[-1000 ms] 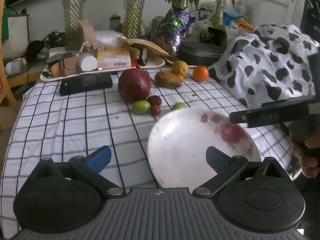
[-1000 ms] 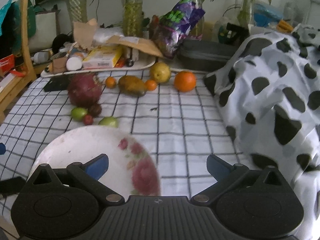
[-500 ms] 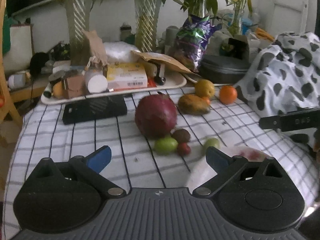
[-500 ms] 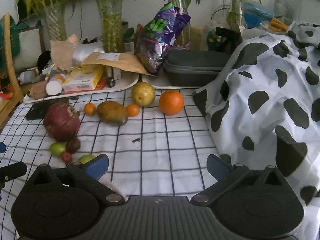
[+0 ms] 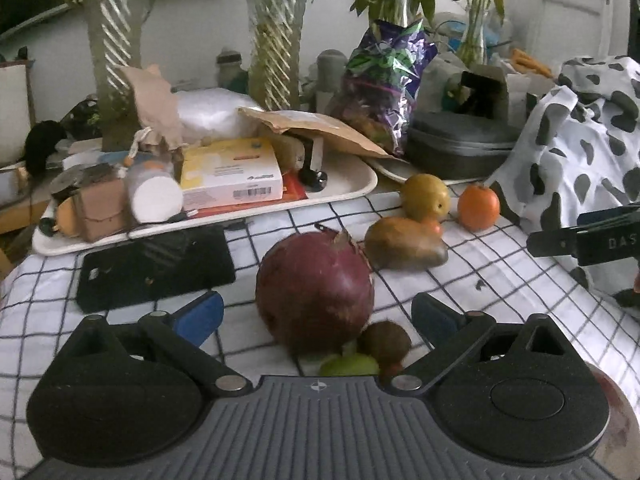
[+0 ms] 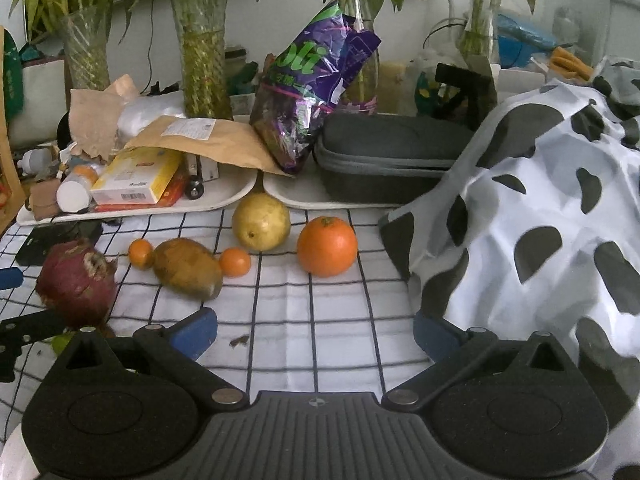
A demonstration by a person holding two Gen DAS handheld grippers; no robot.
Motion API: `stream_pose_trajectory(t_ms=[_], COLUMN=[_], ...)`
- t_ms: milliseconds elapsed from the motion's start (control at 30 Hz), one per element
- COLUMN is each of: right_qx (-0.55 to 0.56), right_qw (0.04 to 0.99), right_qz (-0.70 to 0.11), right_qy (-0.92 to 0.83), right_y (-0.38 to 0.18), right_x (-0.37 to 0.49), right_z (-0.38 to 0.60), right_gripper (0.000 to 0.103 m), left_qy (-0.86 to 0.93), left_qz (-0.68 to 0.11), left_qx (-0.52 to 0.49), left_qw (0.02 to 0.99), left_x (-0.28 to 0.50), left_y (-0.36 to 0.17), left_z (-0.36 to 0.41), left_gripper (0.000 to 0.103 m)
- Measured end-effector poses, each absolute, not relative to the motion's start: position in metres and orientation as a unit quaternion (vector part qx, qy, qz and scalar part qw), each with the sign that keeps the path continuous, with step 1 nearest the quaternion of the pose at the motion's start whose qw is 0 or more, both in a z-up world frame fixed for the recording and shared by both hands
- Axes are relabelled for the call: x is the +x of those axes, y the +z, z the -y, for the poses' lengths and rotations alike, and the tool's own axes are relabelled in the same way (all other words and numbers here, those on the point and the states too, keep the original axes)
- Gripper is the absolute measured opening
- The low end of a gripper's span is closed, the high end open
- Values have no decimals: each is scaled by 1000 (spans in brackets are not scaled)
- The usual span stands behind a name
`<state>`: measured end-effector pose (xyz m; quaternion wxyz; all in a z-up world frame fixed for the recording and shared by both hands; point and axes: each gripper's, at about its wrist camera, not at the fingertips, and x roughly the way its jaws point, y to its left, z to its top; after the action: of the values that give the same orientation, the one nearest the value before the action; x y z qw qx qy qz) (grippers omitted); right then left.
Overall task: Organize fruits
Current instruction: 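Grasp the red dragon fruit with the left tool while the right tool grasps the orange, then place dragon fruit on plate with left tool while right tool sets orange beside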
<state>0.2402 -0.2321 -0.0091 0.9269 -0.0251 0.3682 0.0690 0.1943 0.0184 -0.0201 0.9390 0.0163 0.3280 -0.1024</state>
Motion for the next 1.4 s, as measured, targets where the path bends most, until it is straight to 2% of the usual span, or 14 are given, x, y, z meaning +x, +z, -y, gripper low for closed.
stream_pose_trajectory(t_ms=[133,200,367,467,700,833,933,1033,1400], right_qx=[-61,-88,-114,-119,-109,-107,-107,-120,-113], right_qw=[927,927,926,925,926,928,929,926,932], right_qz=[-361,-355,-347,-344,-345,-343,-338,-339,-324], right_qy=[77,78,99,110,109,102,108,116,116], right_y=[-13,-17,-25,-31,-45,-51,-54,-57,-34], right_x=[253,260,273,282,309,322,329,333,319], right_z=[228,224,216,213,221,225,225,223,231], right_gripper=[103,103,103,103,102,83,77,55,54], left_qy=[-111,-122,-130,-126,-128,-127,-129,-131,-132], left_qz=[-333,-342,-345,-343,-342,-342,-340,-338,-315], left_qx=[14,3,23,32,48,50,47,50,54], left_qw=[936,932,929,930,930,930,930,931,938], left_x=[210,218,229,233,240,239,239,237,224], left_y=[-29,-33,-38,-41,-44,-43,-42,-42,-27], left_z=[-20,-22,-16,-13,-12,-12,-13,-12,-15], left_gripper=[101,85,83,77,73,70,69,67,65])
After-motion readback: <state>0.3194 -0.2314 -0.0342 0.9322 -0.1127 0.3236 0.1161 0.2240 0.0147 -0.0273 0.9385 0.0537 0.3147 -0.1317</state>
